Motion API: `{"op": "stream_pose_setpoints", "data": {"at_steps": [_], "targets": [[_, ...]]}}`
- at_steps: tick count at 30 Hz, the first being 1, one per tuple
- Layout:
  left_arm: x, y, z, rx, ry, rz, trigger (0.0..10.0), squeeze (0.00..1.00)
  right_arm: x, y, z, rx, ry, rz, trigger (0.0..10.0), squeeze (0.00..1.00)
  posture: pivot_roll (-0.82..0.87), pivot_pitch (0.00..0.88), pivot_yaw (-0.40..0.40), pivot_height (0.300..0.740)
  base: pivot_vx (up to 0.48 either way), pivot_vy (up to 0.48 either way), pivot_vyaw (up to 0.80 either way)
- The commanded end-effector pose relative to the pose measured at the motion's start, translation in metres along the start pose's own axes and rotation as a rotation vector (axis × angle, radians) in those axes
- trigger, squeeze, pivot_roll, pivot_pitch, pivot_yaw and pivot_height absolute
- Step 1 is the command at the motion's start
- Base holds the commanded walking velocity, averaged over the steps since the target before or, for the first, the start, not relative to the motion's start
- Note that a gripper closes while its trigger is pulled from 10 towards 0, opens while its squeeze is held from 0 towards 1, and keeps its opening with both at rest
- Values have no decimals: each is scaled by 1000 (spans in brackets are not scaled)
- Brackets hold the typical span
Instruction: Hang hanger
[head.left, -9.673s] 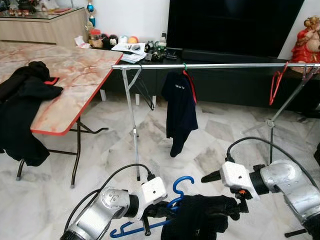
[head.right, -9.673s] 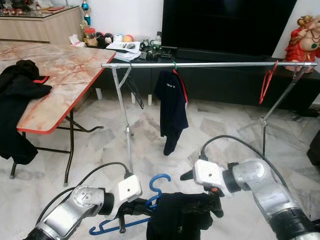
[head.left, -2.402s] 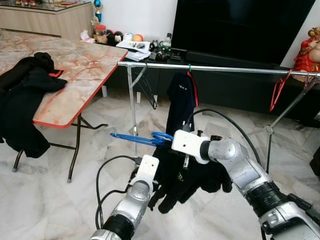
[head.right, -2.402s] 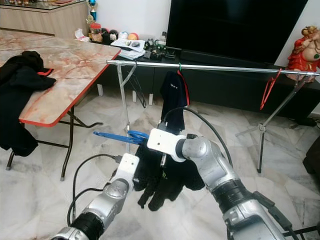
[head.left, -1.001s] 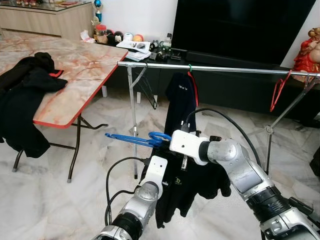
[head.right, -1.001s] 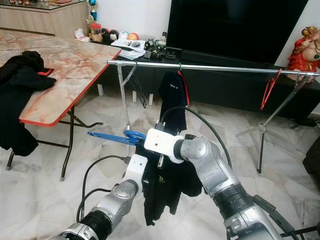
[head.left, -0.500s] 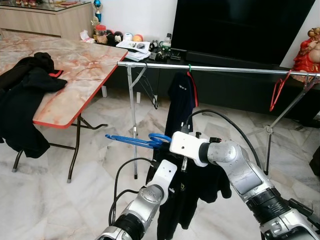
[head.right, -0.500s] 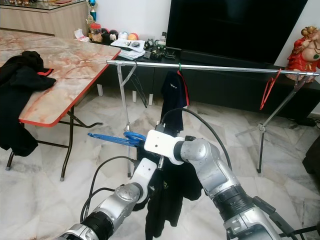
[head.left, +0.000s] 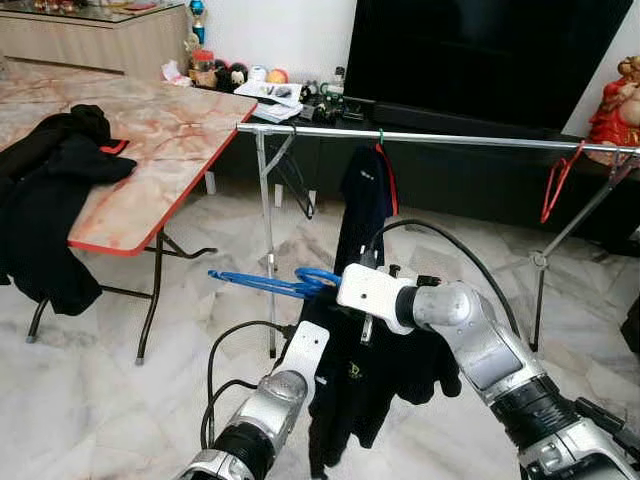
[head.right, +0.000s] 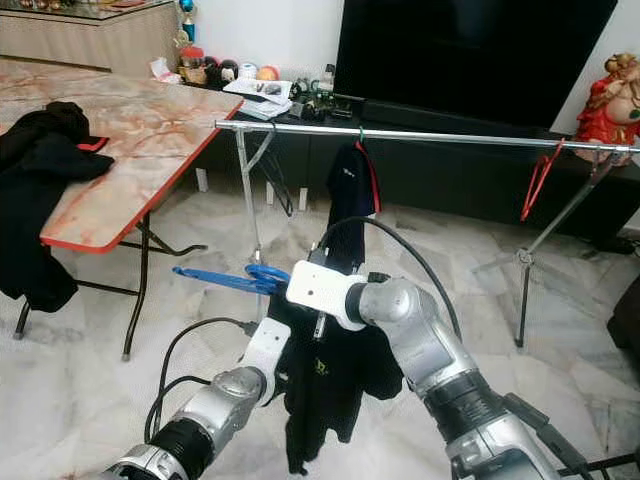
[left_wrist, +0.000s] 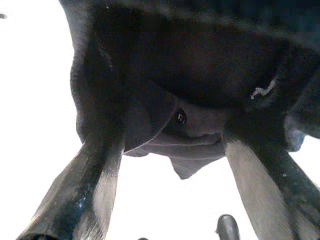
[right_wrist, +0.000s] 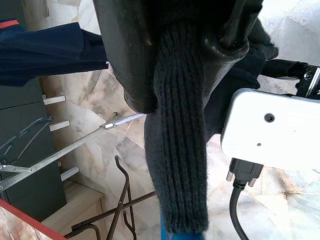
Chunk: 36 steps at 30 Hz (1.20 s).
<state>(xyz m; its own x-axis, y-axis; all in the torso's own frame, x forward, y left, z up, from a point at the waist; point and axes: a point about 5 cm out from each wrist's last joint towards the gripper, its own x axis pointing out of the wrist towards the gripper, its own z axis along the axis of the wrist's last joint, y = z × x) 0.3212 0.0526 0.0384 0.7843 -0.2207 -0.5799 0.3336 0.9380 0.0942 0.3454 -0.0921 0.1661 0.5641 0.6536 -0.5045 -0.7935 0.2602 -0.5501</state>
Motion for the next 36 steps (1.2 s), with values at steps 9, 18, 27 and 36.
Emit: {"op": "stream_pose_setpoints", "data": {"at_steps": [9,18,27,36], "targets": [[-4,5,3,-19,-6,-3,10000,0,-2,-2,6,-22,-27,-21,0,0,45,0,-109,740,0,0,0],[-15,14,9,99,-55,-50,10000,0,-1,-1,5,-21,-22,-23,0,0,50,0,-110,740,0,0,0],[-23,11,-1,260,-1,-121,10000,0,0,0,4,-23,-20,-17,0,0,51,0,-114,740,0,0,0],[-25,22,6,250,-37,-12,10000,0,0,0,5,-25,-24,-16,0,0,50,0,-116,740,0,0,0]]}}
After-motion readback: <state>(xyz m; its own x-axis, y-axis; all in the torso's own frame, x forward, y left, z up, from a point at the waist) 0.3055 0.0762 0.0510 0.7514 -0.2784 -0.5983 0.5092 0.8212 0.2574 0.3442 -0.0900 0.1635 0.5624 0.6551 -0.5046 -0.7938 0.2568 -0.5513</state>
